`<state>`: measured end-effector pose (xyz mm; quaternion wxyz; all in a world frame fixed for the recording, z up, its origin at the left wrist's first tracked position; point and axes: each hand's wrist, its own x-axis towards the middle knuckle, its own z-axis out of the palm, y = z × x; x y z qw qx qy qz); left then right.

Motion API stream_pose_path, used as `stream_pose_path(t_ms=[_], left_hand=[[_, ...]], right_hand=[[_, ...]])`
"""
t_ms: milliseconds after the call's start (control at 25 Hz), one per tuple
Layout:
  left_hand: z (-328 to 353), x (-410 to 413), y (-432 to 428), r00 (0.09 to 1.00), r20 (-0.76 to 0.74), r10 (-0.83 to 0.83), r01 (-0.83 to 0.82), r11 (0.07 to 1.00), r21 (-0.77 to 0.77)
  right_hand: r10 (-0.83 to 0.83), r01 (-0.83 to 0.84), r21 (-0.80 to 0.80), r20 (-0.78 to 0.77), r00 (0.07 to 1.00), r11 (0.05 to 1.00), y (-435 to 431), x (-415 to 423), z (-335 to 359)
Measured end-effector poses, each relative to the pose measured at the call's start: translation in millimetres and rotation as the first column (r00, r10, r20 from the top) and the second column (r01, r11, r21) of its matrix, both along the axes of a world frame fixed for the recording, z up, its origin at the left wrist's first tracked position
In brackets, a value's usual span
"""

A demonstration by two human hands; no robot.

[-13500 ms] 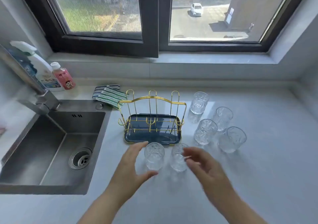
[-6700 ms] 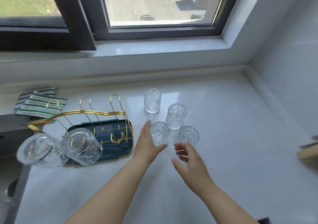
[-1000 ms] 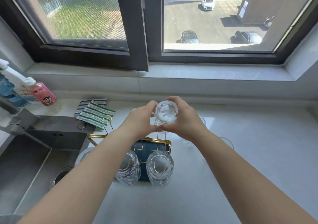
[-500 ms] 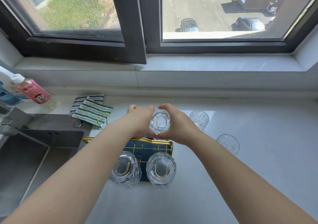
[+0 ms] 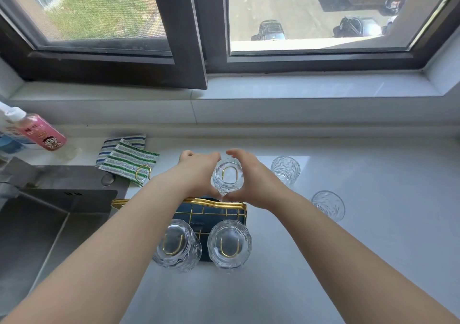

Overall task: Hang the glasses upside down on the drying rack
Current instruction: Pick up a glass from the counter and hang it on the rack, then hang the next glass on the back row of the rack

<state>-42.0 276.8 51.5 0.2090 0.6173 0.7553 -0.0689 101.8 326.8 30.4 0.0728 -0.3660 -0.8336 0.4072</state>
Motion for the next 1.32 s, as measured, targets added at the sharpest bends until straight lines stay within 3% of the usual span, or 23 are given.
stream_pose_path(t_ms=[120, 200, 320, 480, 600, 680, 800, 1080, 1320], left_hand=[[20.4, 8.4, -2.5, 0.999, -0.007, 0.035, -0.035, 0.999, -0.028], [37.1, 22.2, -4.0, 0.999, 0.02, 0.044, -0.045, 0.997, 0.055], [50.9, 61.9, -6.7, 0.969, 0.245, 0.018, -0.078, 0.968, 0.238], [25.9, 146.1, -7.8, 0.815, 0.579, 0.036, -0.208, 0.95, 0.233], [-16.3, 197.2, -2.4, 0.672, 0.708, 0.217, -0.384, 0.92, 0.083], [-43.8, 210.1, 4.8, 0.623, 0.705, 0.339, -0.461, 0.887, -0.019], [-71.0, 212.7, 14.8, 0.626, 0.664, 0.409, -0.498, 0.865, -0.063], [-99.0, 212.9, 32.2, 0.557, 0.735, 0.387, -0.503, 0.861, -0.072], [-93.2, 212.2, 27.7, 0.582, 0.745, 0.326, -0.487, 0.874, -0.001]], right_hand=[[-0.005, 0.004, -0.03, -0.026, 1.0, 1.0, 1.9, 11.2, 1.0], [-0.063, 0.057, -0.066, -0.086, 0.994, 0.996, 0.9, 29.5, 1.3], [-0.207, 0.198, -0.061, -0.207, 0.956, 0.978, -6.0, 74.8, -3.0], [-0.45, 0.452, -0.063, -0.274, 0.85, 0.89, -15.1, 153.8, -20.0], [-0.565, 0.542, -0.162, -0.179, 0.806, 0.825, -15.6, 197.7, -50.5], [-0.562, 0.531, -0.217, -0.115, 0.819, 0.819, -13.0, 210.3, -71.9], [-0.522, 0.49, -0.258, -0.073, 0.85, 0.833, -4.9, 211.4, -95.1], [-0.527, 0.466, -0.334, -0.12, 0.841, 0.819, 12.6, 184.3, -120.7], [-0.521, 0.449, -0.325, -0.182, 0.834, 0.832, 12.3, 190.4, -110.6]])
